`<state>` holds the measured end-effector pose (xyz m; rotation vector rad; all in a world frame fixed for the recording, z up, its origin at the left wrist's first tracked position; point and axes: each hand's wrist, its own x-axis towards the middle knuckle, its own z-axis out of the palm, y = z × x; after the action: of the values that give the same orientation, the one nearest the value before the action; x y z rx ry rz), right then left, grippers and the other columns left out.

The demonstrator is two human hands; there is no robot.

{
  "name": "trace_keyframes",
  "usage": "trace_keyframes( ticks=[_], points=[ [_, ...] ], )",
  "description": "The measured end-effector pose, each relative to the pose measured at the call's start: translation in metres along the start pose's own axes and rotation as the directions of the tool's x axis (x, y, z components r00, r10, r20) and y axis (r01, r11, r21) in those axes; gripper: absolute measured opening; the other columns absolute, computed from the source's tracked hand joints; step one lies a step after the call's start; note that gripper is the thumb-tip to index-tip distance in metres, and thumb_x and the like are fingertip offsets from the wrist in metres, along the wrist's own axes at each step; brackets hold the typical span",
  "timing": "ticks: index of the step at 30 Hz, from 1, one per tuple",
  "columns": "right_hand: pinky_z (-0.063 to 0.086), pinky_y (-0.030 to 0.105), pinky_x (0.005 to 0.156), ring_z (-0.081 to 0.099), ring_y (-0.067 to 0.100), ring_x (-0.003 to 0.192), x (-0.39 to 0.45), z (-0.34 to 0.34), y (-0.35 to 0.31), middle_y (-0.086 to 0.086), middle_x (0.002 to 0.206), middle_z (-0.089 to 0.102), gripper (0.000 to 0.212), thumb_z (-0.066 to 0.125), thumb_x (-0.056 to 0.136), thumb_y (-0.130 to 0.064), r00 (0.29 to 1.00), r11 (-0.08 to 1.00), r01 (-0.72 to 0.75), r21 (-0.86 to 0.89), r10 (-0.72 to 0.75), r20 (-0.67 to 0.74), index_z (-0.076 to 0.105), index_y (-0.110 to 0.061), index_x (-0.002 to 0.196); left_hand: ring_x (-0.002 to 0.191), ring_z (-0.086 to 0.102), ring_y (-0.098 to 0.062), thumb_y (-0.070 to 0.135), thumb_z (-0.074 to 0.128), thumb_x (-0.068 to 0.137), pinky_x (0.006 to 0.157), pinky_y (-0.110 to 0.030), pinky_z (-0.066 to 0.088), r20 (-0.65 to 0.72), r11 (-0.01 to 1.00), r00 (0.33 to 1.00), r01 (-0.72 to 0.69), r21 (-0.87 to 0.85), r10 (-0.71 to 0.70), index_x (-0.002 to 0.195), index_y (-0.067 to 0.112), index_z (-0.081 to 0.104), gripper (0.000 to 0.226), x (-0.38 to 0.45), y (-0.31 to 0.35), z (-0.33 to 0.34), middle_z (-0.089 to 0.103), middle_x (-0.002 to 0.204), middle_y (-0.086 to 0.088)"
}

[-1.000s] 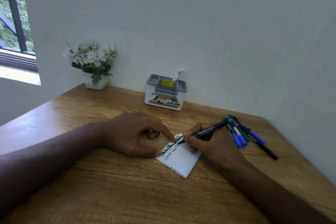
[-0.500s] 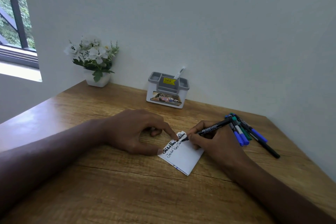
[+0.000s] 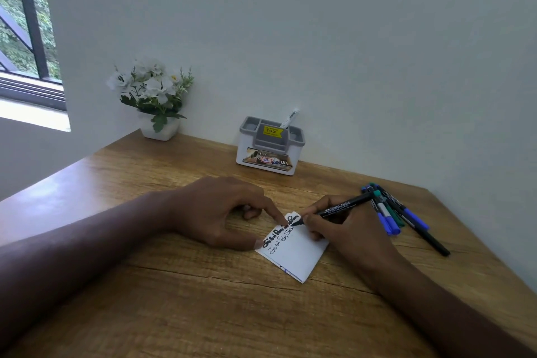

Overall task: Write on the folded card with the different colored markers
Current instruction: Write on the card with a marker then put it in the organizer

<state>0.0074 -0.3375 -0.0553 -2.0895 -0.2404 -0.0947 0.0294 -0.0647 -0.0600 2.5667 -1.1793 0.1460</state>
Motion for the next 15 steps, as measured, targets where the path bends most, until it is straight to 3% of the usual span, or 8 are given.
trace_keyframes(
  ticks=[4,15],
  points=[
    [0.058,0.021,0.068,0.073,0.006,0.076,0.001,-0.0012,0.0006,-0.009,0.083,0.08,0.004,0.08,0.087,-0.023,1.0,1.0,0.006,-0.014,-0.006,-0.011,0.081,-0.025,0.084,0.093,0.057,-0.006,0.067,0.061,0.092,0.074,-0.031,0.049,0.008,1.0,1.0,0.006,0.005,-0.006,0.142,0.06,0.051,0.052,0.0001,-0.0005,-0.0003,0.054,0.093,0.018],
    [0.059,0.019,0.068,0.073,0.002,0.075,0.0033,0.0011,0.0028,-0.013,0.082,0.08,0.005,0.08,0.087,-0.026,1.0,1.0,-0.009,-0.028,0.008,-0.021,0.081,-0.028,0.083,0.093,0.058,-0.007,0.07,0.06,0.091,0.077,-0.034,0.051,0.002,1.0,1.0,0.001,-0.008,-0.001,0.141,0.061,0.052,0.051,-0.001,-0.0029,0.0006,0.055,0.093,0.019]
  ],
)
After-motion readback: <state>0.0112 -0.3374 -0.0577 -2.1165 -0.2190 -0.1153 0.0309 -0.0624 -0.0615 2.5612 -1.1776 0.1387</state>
